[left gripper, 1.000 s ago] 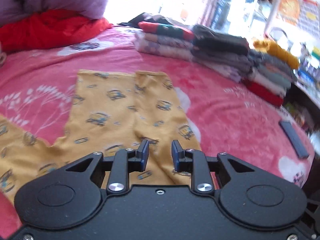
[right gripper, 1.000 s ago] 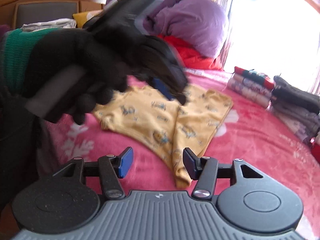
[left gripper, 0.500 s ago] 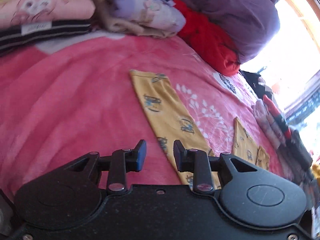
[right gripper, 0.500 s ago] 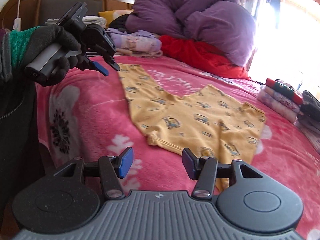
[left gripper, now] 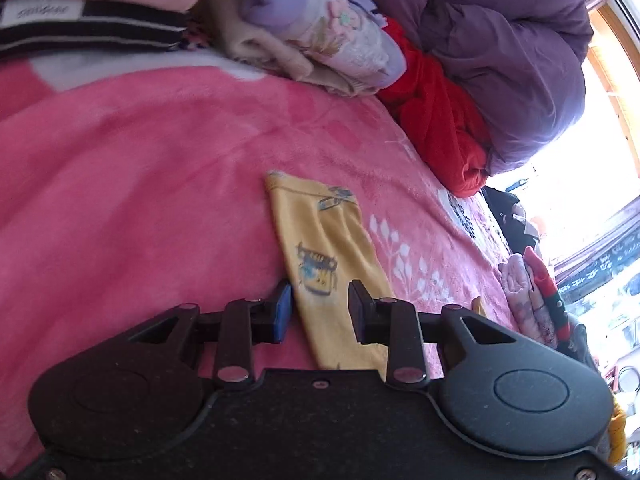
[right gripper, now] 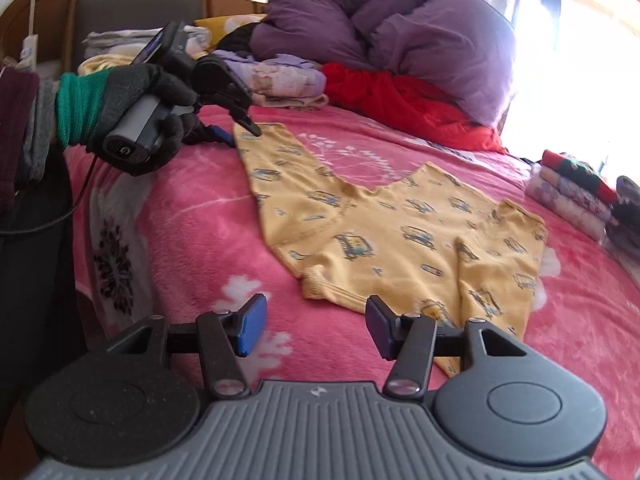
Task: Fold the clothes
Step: 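Grasp the garment end with the left tool and lift it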
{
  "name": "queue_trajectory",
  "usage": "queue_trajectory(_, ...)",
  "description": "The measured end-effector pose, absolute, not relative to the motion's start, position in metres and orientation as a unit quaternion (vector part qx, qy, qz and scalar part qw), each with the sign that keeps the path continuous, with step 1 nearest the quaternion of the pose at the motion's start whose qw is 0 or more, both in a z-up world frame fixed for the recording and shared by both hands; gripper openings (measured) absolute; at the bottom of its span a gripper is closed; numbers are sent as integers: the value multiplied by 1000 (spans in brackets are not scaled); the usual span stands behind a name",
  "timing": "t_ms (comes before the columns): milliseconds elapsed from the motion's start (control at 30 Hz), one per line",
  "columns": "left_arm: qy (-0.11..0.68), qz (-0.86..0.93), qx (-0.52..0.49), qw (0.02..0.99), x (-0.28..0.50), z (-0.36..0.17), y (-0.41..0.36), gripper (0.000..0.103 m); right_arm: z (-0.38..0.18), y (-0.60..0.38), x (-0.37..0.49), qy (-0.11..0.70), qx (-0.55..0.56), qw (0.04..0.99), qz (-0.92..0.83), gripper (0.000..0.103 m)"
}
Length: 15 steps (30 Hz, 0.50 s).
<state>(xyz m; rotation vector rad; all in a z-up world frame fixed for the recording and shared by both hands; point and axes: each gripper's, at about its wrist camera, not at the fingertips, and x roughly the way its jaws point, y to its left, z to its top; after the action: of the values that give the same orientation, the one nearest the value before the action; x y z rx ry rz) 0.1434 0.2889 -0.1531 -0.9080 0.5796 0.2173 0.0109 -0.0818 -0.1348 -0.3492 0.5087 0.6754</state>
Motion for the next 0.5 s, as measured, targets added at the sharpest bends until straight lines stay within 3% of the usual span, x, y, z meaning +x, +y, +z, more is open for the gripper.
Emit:
queue_trajectory(33,273,100,-430,855,148,-152,288,27,-135,-86,16,250,-156,900,320,55)
queue_trajectory(100,269,89,-412,866,158,-146,282,4,-133,-96,25,256,-130,907,309,55)
queue_trajectory(500,267,-34,-158,950,194,-96,143,3,-137,-179,96,297,146,904,272,55)
